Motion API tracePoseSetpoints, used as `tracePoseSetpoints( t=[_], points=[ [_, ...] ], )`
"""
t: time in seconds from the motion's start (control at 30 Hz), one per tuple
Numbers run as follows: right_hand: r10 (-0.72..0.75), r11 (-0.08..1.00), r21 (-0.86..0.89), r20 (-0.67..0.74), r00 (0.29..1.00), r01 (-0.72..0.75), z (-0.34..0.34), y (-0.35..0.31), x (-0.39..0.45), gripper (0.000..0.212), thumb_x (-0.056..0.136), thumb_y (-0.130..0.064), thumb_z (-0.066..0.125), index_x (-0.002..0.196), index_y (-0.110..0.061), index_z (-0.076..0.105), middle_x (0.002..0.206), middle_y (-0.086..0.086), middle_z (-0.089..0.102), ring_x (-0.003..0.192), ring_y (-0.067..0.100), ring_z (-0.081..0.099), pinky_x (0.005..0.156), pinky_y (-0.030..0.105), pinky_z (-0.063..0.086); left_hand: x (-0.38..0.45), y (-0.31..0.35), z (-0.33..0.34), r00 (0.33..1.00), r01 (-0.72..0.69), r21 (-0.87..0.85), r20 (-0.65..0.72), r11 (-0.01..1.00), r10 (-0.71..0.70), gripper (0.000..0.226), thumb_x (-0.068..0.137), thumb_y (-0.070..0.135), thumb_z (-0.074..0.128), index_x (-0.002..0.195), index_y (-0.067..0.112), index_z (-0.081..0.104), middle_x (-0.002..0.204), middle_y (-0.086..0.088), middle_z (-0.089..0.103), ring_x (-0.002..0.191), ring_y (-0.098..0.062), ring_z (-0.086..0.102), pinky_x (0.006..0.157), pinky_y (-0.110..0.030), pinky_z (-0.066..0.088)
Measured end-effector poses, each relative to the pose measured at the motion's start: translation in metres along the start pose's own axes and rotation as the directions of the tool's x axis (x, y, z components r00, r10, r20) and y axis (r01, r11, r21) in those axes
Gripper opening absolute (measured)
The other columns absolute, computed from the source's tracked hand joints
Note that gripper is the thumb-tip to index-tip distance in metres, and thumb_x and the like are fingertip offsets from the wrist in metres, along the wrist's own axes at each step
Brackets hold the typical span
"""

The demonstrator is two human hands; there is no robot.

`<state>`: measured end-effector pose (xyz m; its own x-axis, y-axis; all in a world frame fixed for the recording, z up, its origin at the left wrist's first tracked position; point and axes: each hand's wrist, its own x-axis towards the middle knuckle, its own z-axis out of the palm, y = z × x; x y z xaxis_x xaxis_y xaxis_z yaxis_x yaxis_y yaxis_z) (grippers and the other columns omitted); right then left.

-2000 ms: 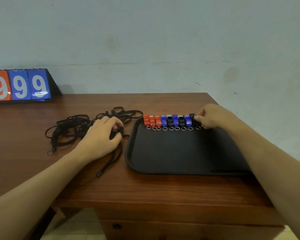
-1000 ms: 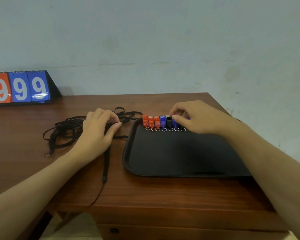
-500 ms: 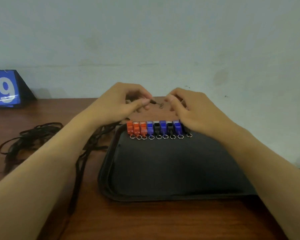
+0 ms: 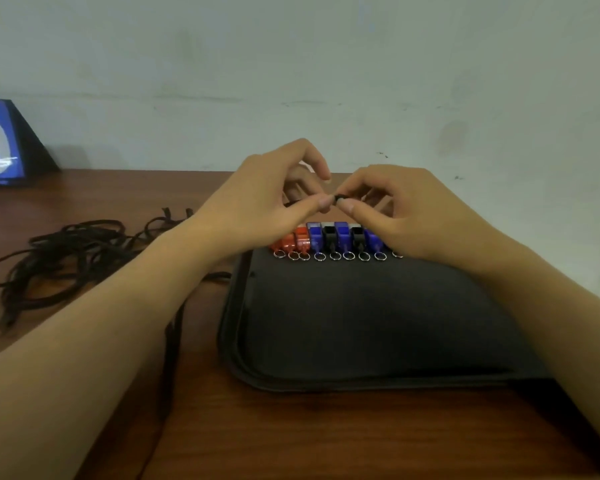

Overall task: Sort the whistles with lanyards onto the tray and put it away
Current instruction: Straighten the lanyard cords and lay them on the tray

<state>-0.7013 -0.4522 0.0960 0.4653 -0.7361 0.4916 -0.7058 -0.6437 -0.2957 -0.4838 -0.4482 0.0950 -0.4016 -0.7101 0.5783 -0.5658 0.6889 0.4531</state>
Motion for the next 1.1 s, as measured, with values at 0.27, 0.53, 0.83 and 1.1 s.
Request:
tracePoseSetpoints(
  t=[0.27, 0.53, 0.83, 1.1],
  points=[
    [0.095, 0.995, 0.046, -0.130, 0.987, -0.090, -0.007, 0.007, -0.001, 0.012, 0.094, -0.029, 0.059, 0.084, -0.028, 0.066, 0.081, -0.013, 0.067, 0.077, 0.004, 0.061, 0.064, 0.007, 0.041, 0.000, -0.002, -0.003, 0.994, 0.030, 0.219, 0.099, 0.975, -0.053, 0.018, 0.102, 0.035, 0.053, 0.103, 0.032, 0.071, 0.077, 0.028, 0.064, 0.076, 0.005, 0.059, 0.065, -0.008, 0.037],
    [0.294, 0.955, 0.002, -0.169, 0.941, -0.298, -0.022, 0.010, 0.000, 0.031, 0.094, -0.027, 0.046, 0.071, -0.007, 0.051, 0.062, -0.001, 0.048, 0.058, 0.013, 0.039, 0.055, 0.029, 0.032, -0.006, -0.006, -0.022, 0.992, 0.109, 0.228, 0.032, 0.968, -0.120, 0.028, 0.104, 0.031, 0.052, 0.091, 0.018, 0.072, 0.053, 0.040, 0.050, 0.055, 0.017, 0.049, 0.058, 0.001, 0.032],
    [0.519, 0.834, -0.087, -0.211, 0.828, -0.545, -0.038, 0.032, -0.001, 0.034, 0.097, -0.032, 0.037, 0.075, -0.010, 0.051, 0.076, 0.006, 0.057, 0.069, 0.025, 0.050, 0.059, 0.033, 0.037, -0.010, -0.029, -0.030, 0.972, 0.236, 0.257, -0.056, 0.937, -0.230, 0.031, 0.105, 0.032, 0.049, 0.087, 0.018, 0.071, 0.057, 0.024, 0.051, 0.061, 0.024, 0.048, 0.061, -0.004, 0.033],
    [0.577, 0.787, 0.431, -0.259, 0.775, -0.441, -0.046, 0.021, -0.001, 0.030, 0.100, -0.026, 0.034, 0.097, -0.008, 0.058, 0.094, 0.008, 0.067, 0.072, 0.016, 0.059, 0.066, 0.031, 0.047, -0.010, -0.041, -0.030, 0.959, 0.278, 0.255, -0.133, 0.926, -0.251, 0.039, 0.101, 0.044, 0.049, 0.073, 0.020, 0.061, 0.063, 0.007, 0.058, 0.059, -0.001, 0.052, 0.062, -0.018, 0.033]
  ],
)
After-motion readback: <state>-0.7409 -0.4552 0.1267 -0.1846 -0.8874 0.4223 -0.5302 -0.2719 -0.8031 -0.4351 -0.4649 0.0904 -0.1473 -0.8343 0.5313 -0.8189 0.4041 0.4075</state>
